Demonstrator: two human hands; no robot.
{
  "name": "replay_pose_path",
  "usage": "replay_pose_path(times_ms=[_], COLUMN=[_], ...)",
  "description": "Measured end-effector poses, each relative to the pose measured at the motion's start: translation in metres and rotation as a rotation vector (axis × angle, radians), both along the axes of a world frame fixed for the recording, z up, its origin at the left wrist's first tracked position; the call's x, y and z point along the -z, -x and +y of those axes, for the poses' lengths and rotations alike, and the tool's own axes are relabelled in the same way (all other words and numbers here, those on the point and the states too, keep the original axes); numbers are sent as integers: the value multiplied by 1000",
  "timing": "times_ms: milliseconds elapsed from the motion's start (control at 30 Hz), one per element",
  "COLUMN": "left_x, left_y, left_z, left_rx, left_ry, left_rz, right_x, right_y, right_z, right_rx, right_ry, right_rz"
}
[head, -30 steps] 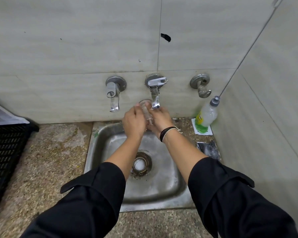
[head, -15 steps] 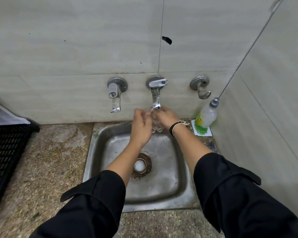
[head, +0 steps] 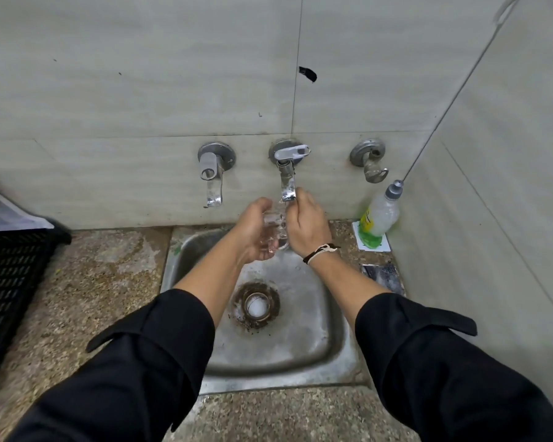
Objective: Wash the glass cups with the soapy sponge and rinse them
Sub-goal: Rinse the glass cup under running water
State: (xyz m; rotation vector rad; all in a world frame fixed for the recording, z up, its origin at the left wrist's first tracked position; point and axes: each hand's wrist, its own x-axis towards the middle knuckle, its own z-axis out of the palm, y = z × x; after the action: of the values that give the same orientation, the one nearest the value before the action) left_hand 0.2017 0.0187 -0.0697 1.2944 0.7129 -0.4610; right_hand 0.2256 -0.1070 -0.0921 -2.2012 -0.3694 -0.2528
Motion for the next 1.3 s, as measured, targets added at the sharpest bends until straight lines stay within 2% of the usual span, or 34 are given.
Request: replay_pose_path(times_ms=[67,100,167,200,267,300,333,367,400,433,500,533,567,600,633,667,733,767,800,833,900,933,1000,1067,1100,1167,1300], left_x=[-4,-4,4,10,21,27,29,29,23,16,1,-5,-6,-4,0,4,13,16,21,26,34,34,29,16,11,4,0], left_y=[0,1,4,5,12,14,16,16,14,11,3,3,2,1,1,2,7,11,14,19,23,22,17,12,11,11,14], left_z=[-4,-7,-9,-7,-2,0,1,0,-3,-5,-3,0,0,0,-3,-6,-9,-9,-6,-3,3,3,1,0,2,4,17], left_rx=[26,19,71,122,203,217,198,140,58,-12,-80,-66,-43,-13,7,19,99,147,196,225,226,192,77,-48,-57,-7,73], left_ry=[-91,-230,-646,-805,-895,-883,-854,-799,-704,-559,-96,60,100,42,-87,-273,-706,-837,-883,-872,-812,-738,-443,-61,1,-51,-418], left_rz=[-85,-186,-442,-575,-795,-867,-908,-908,-845,-705,-283,-104,-21,-28,-108,-240,-551,-688,-784,-841,-864,-817,-577,-216,-131,-147,-409], right_x=[-1,-3,-10,-13,-20,-22,-23,-19,-15,-13,-10,-8,-3,3,6,6,-3,-8,-13,-16,-22,-20,-8,-4,-2,0,-17], right_y=[-4,-7,-14,-16,-18,-20,-19,-18,-16,-11,0,3,4,3,2,-1,-6,-8,-8,-8,-5,-4,2,12,15,18,4], right_z=[2,3,5,3,2,3,5,7,8,9,5,2,-2,-3,-3,-1,5,4,2,0,0,2,7,11,9,1,-13], right_rx=[32,64,103,104,148,145,111,123,145,152,80,24,-8,-11,26,67,157,195,226,231,186,162,190,163,124,0,-374], right_ry=[10,14,-18,-109,-248,-220,-109,19,60,28,-34,-8,11,8,-9,-51,-263,-384,-455,-433,-294,-176,35,7,-17,-47,211], right_rz=[65,191,562,763,991,991,900,728,532,345,26,-75,-135,-147,-71,82,583,833,1000,1063,1031,919,485,123,8,-25,404])
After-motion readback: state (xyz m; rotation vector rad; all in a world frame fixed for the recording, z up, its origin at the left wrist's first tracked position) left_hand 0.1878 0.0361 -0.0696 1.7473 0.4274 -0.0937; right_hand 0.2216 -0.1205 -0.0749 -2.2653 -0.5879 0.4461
